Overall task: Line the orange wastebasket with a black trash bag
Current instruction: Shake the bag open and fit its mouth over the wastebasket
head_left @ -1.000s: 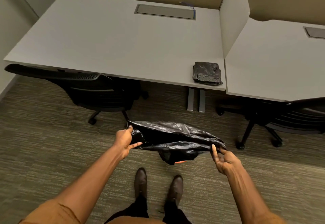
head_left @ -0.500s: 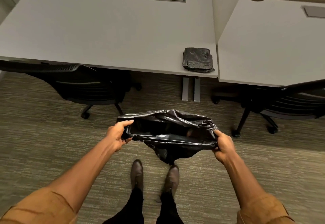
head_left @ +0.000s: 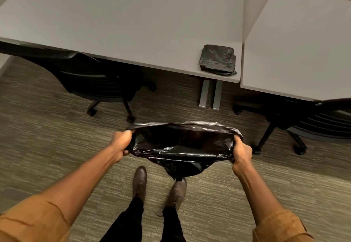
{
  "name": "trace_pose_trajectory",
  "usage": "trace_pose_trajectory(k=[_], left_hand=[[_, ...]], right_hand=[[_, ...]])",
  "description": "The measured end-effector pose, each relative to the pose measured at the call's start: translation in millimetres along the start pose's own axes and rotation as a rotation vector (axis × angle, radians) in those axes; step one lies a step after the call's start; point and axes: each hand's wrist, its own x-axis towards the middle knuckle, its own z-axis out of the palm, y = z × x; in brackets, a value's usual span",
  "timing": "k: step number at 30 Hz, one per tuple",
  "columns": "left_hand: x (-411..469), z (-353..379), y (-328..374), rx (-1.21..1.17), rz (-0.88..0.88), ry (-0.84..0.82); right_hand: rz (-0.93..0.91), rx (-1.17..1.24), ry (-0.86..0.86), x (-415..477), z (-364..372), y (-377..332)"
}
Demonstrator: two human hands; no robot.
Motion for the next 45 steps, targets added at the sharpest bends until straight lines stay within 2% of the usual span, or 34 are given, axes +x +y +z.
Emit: trace_pose_trajectory(k=[8,13,19,26,28,31,33,36,41,45], left_hand=[[3.8,27.7,-15.3,-0.026,0.000,-0.125],[22.5,48.4,-25.5,-0.095,-0.040,-0.186],[78.6,74.9,-43.8,-0.170,-0.139,-0.214],[176.4,109.2,-93.0,-0.009,-0.168,-0.171],[201.1,119.5,-111.6,0.037,-0.189,-0.159],[232.7,135.9,-141.5,0.040,-0.196,-0.145],[250.0,144.2,-158.8,-0.027,-0.215,-0.105],[272.6,149.7,-181.2,-0.100,-0.264,-0.052],[302.4,154.0,-206.0,-0.268,-0.361,-0.080],[316.2,149.5,-208.0,-0.483,-0.395,-0.086]], right_hand=[[-0.044,-0.056,0.067,39.5,17.1,6.9],[0.019,-0.012,0.074,63.0,36.5,18.0],[0.085,-0.070,0.116,95.7,56.4,56.4],[0.145,-0.128,0.158,163.5,71.4,126.8],[0.189,-0.073,0.147,183.3,77.0,149.7],[0.284,0.102,0.023,210.4,86.5,184.8],[0.429,0.175,-0.052,221.1,90.2,204.9],[0.606,0.231,-0.023,234.8,93.1,235.1],[0.562,0.466,-0.042,252.9,99.0,271.6],[0.538,0.453,-0.062,261.8,107.3,280.9]])
